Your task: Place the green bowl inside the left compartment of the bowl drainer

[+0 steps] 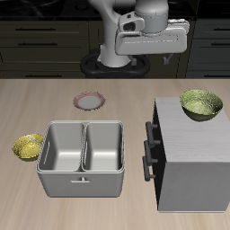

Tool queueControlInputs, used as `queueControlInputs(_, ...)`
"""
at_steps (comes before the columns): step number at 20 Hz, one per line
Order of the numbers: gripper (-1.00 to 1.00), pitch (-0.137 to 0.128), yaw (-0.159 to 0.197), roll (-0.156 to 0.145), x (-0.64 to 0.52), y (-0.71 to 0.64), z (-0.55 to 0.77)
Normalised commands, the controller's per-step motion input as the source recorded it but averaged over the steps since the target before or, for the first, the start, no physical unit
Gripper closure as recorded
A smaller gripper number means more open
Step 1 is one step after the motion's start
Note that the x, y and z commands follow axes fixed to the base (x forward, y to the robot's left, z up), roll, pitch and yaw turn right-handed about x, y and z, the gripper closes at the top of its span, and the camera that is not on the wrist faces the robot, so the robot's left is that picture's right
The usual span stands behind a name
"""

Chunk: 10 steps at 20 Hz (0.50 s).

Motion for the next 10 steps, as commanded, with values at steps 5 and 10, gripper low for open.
queueControlInputs(5, -1.0, 0.004, 0.019, 0.022, 0.29, 0.3, 0.04)
queueControlInputs(10, -1.0, 0.017, 0.001, 0.003, 0.33, 0.2, 0.03)
